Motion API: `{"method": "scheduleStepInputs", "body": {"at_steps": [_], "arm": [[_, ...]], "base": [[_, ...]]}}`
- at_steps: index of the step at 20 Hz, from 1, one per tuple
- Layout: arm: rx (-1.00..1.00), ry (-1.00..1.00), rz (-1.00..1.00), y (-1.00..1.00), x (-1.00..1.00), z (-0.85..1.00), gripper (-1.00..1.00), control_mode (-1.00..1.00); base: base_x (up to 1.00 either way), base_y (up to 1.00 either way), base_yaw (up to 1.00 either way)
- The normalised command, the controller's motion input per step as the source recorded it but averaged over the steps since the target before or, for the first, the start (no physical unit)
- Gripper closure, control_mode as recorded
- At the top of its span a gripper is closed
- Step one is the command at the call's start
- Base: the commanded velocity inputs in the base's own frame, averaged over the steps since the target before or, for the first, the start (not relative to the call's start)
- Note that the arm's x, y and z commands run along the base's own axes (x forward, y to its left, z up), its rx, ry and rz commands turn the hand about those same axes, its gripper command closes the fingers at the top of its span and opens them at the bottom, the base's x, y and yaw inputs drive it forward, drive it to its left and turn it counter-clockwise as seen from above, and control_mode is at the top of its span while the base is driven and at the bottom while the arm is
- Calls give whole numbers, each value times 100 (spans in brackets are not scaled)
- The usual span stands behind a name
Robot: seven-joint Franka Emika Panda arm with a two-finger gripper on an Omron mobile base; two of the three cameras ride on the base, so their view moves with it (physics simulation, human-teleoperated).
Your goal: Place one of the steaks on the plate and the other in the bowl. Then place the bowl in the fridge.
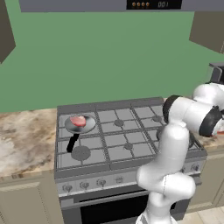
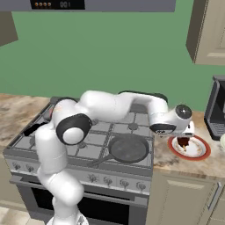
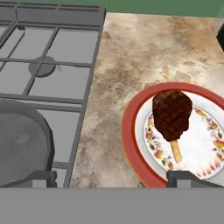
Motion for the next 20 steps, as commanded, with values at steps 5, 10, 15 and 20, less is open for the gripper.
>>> {"method": "scheduleStepInputs", "body": {"at_steps": [5, 10, 15, 20], "arm": [[-13, 8, -6, 100, -25, 74, -100, -100], [-1, 14, 0, 88, 0, 73, -100, -100], [0, 2, 1, 73, -1, 97, -100, -100], [-1, 5, 2, 63, -7, 57, -100, -100]], "base": [[0, 0, 0], [0, 0, 0], [0, 0, 0], [0, 0, 0]]}}
